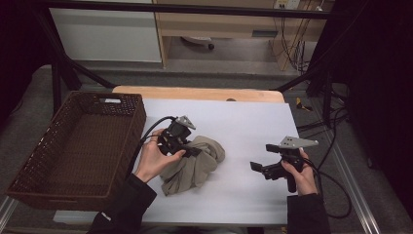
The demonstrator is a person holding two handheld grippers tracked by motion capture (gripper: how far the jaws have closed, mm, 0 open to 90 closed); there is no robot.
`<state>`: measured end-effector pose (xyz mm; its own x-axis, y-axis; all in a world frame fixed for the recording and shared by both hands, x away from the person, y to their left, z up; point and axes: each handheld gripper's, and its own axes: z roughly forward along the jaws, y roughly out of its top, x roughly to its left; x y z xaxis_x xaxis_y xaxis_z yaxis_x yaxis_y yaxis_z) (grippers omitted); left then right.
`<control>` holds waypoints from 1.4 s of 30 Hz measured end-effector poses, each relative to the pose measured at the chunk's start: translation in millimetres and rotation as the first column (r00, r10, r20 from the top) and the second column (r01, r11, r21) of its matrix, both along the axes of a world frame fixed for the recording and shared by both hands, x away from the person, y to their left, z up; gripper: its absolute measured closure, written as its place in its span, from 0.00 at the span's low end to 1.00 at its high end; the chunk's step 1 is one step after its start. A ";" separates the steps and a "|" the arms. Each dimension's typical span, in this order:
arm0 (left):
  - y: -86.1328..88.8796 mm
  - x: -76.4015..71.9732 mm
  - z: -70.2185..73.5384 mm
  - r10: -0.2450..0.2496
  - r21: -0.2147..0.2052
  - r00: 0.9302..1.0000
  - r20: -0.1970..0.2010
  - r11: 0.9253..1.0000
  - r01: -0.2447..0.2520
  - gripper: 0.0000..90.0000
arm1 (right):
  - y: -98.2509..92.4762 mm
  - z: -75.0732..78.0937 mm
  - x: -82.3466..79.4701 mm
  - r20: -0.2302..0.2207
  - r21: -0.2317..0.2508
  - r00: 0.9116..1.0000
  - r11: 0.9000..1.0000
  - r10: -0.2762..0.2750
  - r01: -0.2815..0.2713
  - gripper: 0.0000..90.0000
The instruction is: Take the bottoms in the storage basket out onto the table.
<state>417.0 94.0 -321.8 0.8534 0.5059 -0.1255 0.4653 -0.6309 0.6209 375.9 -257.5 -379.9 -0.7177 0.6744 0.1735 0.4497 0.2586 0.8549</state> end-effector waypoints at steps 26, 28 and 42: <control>4.2 -3.6 -8.6 0.051 0.016 0.998 0.032 0.999 -0.052 0.24 | 0.7 -0.6 0.2 -0.002 -0.001 1.000 1.000 0.001 -0.001 0.01; 5.3 -5.1 -6.6 0.057 0.012 0.998 0.040 0.998 -0.057 0.23 | 0.6 -0.6 0.2 -0.002 -0.001 1.000 1.000 0.001 -0.001 0.01; 11.9 -17.0 10.5 0.084 -0.004 0.993 0.084 0.996 -0.084 0.14 | 0.2 0.1 -0.5 -0.004 0.005 1.000 1.000 -0.002 0.002 0.01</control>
<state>400.1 105.9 -311.2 0.8153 0.5764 -0.0551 0.4628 -0.5916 0.6602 375.4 -257.2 -379.8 -0.7156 0.6750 0.1798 0.4537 0.2533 0.8544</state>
